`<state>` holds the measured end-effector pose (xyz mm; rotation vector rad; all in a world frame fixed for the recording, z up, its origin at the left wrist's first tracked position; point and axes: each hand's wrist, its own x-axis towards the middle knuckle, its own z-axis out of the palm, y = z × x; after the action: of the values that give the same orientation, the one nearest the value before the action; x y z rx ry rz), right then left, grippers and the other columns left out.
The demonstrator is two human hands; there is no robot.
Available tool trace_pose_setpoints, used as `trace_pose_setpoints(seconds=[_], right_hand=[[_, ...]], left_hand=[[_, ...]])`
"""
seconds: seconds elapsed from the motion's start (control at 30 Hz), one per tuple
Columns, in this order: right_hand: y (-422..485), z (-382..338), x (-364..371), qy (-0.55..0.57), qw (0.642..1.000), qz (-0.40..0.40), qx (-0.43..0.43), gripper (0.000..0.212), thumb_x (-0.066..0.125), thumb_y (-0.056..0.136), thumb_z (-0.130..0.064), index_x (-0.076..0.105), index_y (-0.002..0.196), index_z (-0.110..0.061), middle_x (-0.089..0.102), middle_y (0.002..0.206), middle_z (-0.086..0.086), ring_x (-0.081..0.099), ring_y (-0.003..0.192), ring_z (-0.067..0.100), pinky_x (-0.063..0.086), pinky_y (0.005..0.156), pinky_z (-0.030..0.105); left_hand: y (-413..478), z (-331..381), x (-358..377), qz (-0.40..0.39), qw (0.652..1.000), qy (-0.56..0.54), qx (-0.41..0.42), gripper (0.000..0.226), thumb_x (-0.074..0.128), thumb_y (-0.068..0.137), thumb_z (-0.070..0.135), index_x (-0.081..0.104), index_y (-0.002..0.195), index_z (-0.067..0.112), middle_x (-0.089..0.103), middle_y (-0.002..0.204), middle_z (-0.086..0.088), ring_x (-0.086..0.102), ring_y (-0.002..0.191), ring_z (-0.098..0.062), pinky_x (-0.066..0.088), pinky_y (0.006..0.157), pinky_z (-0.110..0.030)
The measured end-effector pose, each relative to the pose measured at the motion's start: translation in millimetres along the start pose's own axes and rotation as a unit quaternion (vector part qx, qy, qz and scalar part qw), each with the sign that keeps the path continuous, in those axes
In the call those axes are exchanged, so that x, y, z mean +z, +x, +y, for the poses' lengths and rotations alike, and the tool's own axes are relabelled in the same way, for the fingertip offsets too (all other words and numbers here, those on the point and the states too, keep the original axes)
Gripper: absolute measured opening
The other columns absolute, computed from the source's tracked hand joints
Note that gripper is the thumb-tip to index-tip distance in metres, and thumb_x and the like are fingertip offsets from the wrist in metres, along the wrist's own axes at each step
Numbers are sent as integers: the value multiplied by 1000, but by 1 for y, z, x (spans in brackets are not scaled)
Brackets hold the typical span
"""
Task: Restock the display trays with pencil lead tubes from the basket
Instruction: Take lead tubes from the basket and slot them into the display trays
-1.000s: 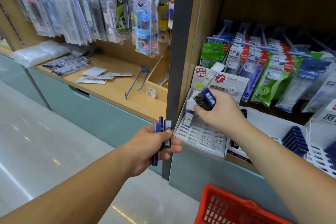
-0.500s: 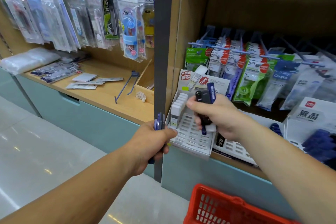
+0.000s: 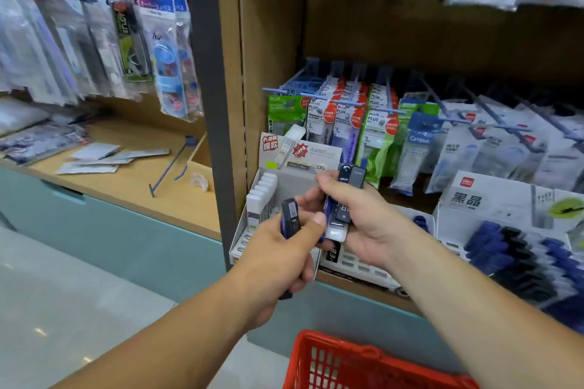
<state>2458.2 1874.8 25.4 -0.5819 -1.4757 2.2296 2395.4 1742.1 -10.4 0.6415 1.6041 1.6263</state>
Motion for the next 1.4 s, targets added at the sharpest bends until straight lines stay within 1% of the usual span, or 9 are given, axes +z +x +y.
trace_pose_setpoints(seconds=[0.17,0.37,0.47,0.63,0.8,0.97,1.13,1.23,1.4], right_hand=[[9,4,7,28,999,-15,13,11,59,101,-15,64,91,-14,75,87,14,73,83,31,60,78,50],[17,10,18,89,996,18,5,9,58,100,-4,63,96,-11,63,73,12,72,78,30,62,76,52],[21,10,24,116,992,37,19,9,58,98,-4,62,101,-12,58,70,9,67,68,27,62,80,55],[24,10,37,81,995,63,-4,11,59,95,-3,63,100,-13,55,64,7,60,56,23,61,72,48],[22,17,51,80,997,14,7,15,52,98,-1,62,100,-13,56,68,10,62,59,25,61,69,48],[26,11,48,115,992,43,4,8,57,98,-5,60,96,-13,54,66,7,56,58,21,61,62,39],[32,12,41,125,990,71,-2,9,55,98,-5,59,101,-13,48,64,5,50,51,18,58,61,36],[36,10,43,121,989,81,11,10,56,98,-5,60,104,-12,47,62,4,50,52,18,59,65,40],[46,4,47,122,984,129,23,15,56,98,-5,61,111,-12,45,57,3,50,49,17,62,66,43]], left_hand=[[6,0,-1,1,996,-86,-21,29,63,101,36,64,107,8,71,80,-11,37,42,-11,22,43,-21],[4,-2,-8,1,998,-46,-32,17,72,96,19,67,107,8,46,53,-4,35,39,-9,27,39,-19],[5,1,-12,0,993,-107,-54,7,71,97,18,68,99,12,54,70,-13,34,43,-10,26,39,-20],[6,-2,-18,12,986,-157,-58,17,68,98,14,62,112,5,70,92,-17,37,44,-9,26,38,-19],[3,-1,-30,28,989,-144,-34,24,77,93,19,62,108,8,65,75,-5,38,44,-7,27,40,-18],[-2,0,-36,-4,992,-111,-67,22,74,95,25,61,95,7,52,55,-1,31,40,-8,24,40,-18],[-7,2,-41,-24,992,-95,-83,20,71,97,24,63,82,13,66,75,-11,30,43,-10,22,43,-18],[-9,0,-52,-18,994,-73,-79,20,71,97,24,62,84,12,65,83,-18,31,45,-11,21,45,-20],[-24,0,-69,-3,997,-16,-77,28,69,99,23,58,111,0,70,73,-5,36,43,-9,27,43,-19]])
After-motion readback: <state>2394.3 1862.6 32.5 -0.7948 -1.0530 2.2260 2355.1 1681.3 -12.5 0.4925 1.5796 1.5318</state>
